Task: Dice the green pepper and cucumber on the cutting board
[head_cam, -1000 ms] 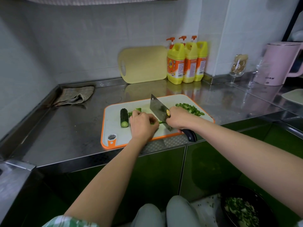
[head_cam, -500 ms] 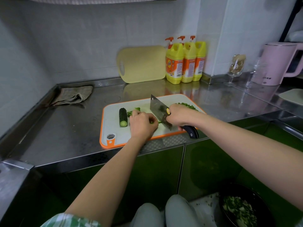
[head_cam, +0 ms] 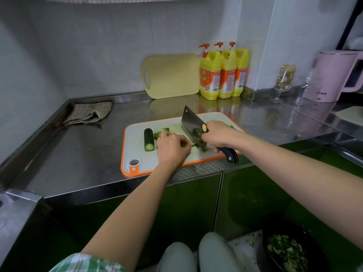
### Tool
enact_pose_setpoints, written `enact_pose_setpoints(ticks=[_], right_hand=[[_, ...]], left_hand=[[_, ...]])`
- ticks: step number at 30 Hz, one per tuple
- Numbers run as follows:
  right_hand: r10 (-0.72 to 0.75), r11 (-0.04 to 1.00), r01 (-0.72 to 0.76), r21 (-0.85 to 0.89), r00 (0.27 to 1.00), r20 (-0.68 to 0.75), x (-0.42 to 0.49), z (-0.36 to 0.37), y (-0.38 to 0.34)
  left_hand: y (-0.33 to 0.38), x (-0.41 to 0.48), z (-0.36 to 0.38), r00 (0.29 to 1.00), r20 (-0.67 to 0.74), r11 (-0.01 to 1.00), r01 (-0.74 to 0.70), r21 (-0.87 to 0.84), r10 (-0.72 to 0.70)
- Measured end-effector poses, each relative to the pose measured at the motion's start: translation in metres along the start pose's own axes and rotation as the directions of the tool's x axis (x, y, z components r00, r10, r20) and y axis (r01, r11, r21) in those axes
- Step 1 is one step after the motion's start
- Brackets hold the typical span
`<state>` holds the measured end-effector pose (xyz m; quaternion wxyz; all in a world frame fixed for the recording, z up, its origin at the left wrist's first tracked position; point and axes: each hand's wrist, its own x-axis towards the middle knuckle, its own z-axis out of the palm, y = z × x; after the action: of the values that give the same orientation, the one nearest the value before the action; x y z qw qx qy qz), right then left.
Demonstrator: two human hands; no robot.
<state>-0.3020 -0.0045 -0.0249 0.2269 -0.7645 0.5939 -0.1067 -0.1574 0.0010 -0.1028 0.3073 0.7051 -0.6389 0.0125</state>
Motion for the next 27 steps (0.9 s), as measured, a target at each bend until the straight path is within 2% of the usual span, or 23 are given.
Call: enact_pose_setpoints(ticks=[3,10,13,16,19,23,27], right_hand=[[0.009,0.993,-0.005,-0.117,0.999,0.039,-0.007,-0.002,-0.004],[0.020,0.978,-0.017,-0.210,1.000,0.013,0.003,0.016,-0.012],[0.018,0.990,-0.018,-0.141,1.000,0.001,0.008,0.018,-0.007],[0.016,1.000,-0.016,-0.001,1.000,-0.022,0.012,0.019,0.003],[0.003,0.996,0.002,0.084,0.998,-0.056,0.013,0.019,0.012],[-0.010,0.995,0.017,0.094,0.997,-0.074,0.008,0.007,0.014],[-0.008,1.000,0.008,-0.010,1.000,-0.014,-0.002,-0.001,0.012]], left_hand=[[-0.002,0.001,0.003,1.000,0.002,1.000,-0.007,-0.005,0.007],[-0.004,0.001,0.002,0.999,0.002,0.999,-0.052,-0.009,0.052],[-0.013,0.000,-0.006,0.992,0.015,0.989,-0.130,0.075,0.129],[-0.024,-0.001,-0.013,0.992,0.031,0.978,-0.124,0.170,0.120],[-0.025,0.000,-0.012,0.994,0.013,0.984,-0.108,0.145,0.107],[-0.011,0.001,-0.005,0.996,-0.013,0.992,-0.085,0.092,0.087],[-0.001,0.001,0.002,0.995,-0.027,0.991,-0.091,0.102,0.094]])
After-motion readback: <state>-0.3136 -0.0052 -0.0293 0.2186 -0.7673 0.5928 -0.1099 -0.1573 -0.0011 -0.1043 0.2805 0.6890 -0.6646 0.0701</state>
